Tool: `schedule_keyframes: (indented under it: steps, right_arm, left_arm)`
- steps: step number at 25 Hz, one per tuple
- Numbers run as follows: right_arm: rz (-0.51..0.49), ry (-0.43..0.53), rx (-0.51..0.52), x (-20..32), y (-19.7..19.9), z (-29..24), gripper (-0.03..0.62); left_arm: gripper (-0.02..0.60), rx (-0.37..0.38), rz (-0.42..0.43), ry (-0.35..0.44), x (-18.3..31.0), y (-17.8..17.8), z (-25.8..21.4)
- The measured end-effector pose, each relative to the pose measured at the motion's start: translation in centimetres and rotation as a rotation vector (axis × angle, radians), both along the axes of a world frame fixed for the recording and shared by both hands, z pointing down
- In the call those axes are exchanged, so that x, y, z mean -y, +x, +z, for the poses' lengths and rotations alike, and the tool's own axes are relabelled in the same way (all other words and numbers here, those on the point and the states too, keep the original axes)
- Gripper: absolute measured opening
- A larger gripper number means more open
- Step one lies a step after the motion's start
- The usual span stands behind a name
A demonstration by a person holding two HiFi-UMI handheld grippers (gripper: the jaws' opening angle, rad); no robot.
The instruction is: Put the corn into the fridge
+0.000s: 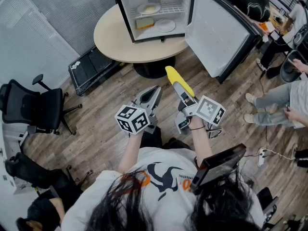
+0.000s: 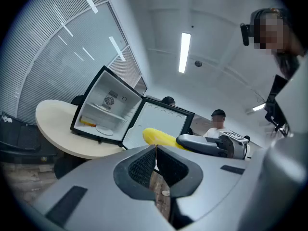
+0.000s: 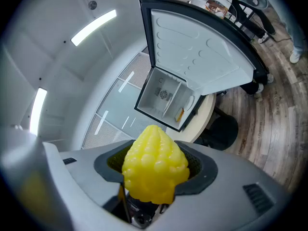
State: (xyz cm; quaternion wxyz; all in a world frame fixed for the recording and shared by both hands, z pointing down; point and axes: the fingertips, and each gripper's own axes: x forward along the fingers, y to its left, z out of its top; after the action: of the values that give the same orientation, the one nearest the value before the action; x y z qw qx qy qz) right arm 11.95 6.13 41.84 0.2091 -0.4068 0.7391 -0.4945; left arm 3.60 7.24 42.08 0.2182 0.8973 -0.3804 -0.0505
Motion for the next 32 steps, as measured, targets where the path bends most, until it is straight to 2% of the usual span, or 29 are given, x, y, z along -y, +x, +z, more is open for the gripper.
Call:
schedule_keyframes:
  steps: [3, 10, 17, 32]
  right_arm:
    - [0.013, 0.005, 0.010, 0.1, 0.2, -0.1, 0.256]
    - [0.051, 0.055, -0.065, 0.3, 1.0, -0.4, 0.256]
    - [0.081, 0.101, -0.231, 1.0, 1.7, 0.6, 0.256]
    - [0.033, 0.096, -0.224, 2.1, 0.7, 1.2, 0.256]
  left_arm:
    - [0.012, 0.003, 0.001, 0.002, 0.1, 0.1, 0.0]
    - [0.012, 0.012, 0.002, 0.004, 0.0, 0.5, -0.1]
    - [0.012, 0.020, -0.006, -0.005, 0.5, 0.5, 0.2]
    - [0.012, 0.034, -0.008, -0.013, 1.3, 0.5, 0.8]
